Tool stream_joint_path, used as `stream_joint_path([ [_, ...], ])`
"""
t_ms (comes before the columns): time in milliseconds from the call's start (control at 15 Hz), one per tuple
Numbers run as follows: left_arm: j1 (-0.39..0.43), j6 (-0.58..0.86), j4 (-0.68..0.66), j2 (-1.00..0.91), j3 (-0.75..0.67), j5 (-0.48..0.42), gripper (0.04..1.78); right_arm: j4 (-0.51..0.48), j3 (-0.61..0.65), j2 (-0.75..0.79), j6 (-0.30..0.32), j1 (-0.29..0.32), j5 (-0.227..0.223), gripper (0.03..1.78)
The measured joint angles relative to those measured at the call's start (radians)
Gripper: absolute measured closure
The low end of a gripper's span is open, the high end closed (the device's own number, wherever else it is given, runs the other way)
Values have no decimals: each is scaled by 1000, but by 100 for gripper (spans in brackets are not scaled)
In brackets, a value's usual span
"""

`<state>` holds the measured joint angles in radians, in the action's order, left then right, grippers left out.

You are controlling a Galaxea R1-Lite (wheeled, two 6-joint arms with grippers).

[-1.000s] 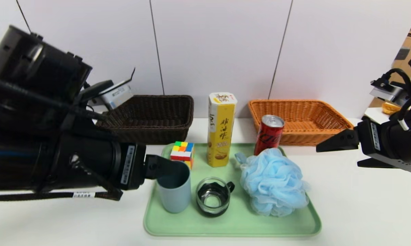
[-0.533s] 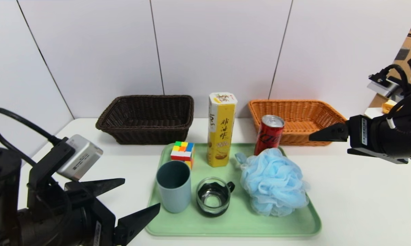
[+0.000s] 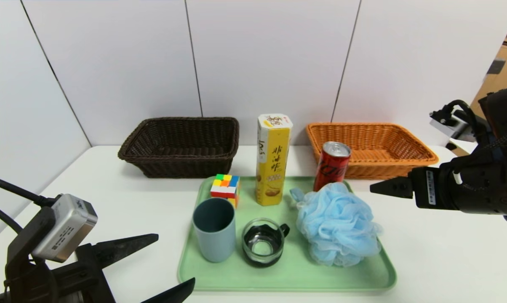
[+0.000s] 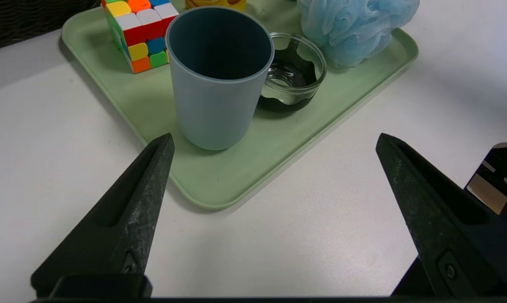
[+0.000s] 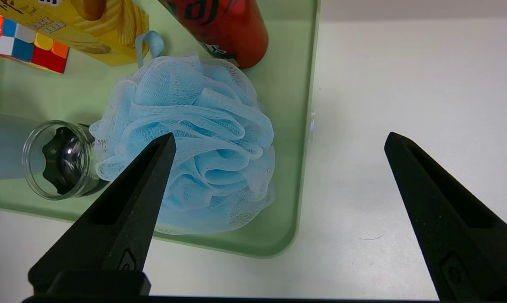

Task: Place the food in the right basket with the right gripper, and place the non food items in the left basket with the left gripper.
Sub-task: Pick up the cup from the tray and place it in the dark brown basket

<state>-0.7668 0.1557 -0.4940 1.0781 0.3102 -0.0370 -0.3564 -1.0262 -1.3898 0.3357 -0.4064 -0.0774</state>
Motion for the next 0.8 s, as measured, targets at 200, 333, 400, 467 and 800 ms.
stream_joint_path([
  [200,0,-6,-34,32,-19,1,13,-5,9,13,2,-1,0,10],
  [333,1,-9,-83,77,-20,11,13,-4,22,21,2,-1,-2,10],
  [400,1,-10,-111,104,-18,23,13,-4,28,26,3,-1,-8,10],
  [467,1,-10,-151,140,-17,37,13,-4,33,31,4,-1,-10,10],
  [800,3,-36,-295,282,-31,92,13,-2,56,52,6,3,-9,10],
])
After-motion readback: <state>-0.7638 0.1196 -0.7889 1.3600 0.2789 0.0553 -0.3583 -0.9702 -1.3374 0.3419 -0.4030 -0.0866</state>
